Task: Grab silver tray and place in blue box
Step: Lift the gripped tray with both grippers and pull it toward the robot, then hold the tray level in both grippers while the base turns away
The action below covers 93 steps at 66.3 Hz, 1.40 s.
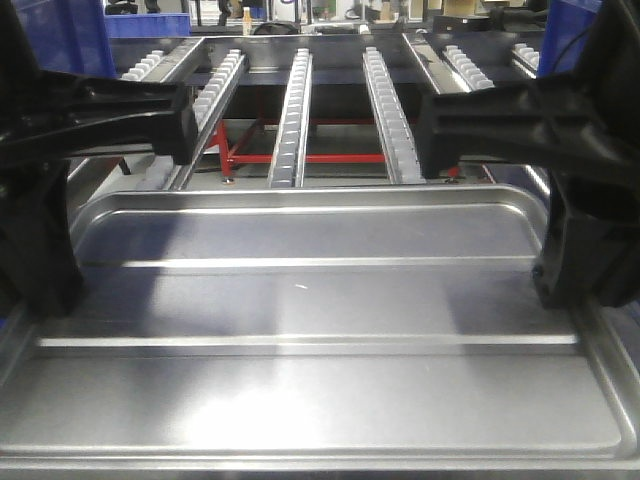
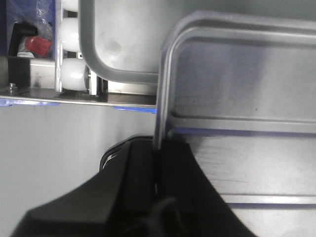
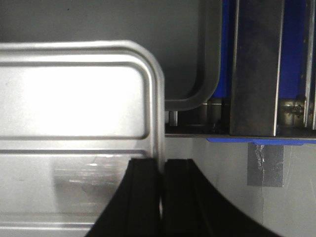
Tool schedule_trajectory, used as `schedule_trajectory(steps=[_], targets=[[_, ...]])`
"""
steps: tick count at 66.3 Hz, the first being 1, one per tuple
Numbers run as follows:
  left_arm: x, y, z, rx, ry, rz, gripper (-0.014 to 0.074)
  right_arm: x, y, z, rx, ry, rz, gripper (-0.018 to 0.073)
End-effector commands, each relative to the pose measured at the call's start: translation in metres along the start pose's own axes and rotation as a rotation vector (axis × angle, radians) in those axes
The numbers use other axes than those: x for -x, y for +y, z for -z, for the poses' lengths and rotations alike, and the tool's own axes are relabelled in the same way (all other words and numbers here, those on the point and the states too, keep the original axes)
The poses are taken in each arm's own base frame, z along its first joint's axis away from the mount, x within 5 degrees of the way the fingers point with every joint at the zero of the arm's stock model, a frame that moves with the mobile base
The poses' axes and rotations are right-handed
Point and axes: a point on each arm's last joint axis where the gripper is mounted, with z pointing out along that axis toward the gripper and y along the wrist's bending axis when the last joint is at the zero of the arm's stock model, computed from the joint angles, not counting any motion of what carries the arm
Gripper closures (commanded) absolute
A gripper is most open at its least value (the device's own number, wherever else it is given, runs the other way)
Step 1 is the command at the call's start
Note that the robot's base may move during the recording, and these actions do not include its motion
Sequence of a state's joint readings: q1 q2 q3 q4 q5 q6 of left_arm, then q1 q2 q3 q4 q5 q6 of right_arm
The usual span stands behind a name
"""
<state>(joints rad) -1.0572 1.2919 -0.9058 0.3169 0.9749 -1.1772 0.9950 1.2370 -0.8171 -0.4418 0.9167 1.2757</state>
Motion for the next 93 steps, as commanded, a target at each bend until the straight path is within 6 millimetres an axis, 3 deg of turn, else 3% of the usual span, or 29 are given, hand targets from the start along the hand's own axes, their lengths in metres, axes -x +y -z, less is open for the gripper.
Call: schedule_trajectory(steps=[1, 93], targets=[[0.0053, -0.0022, 0.0137, -0.053, -0.053, 0.006, 0.0700, 0.0085, 0.0013, 0.0120, 0.041, -0.065, 0.011, 0.0500], [0.0052, -0.0024, 0.0132, -0.051, -0.052, 0.006, 0.0700, 0.0085, 0.0011, 0.0120, 0.039, -0.065, 0.012, 0.0500]])
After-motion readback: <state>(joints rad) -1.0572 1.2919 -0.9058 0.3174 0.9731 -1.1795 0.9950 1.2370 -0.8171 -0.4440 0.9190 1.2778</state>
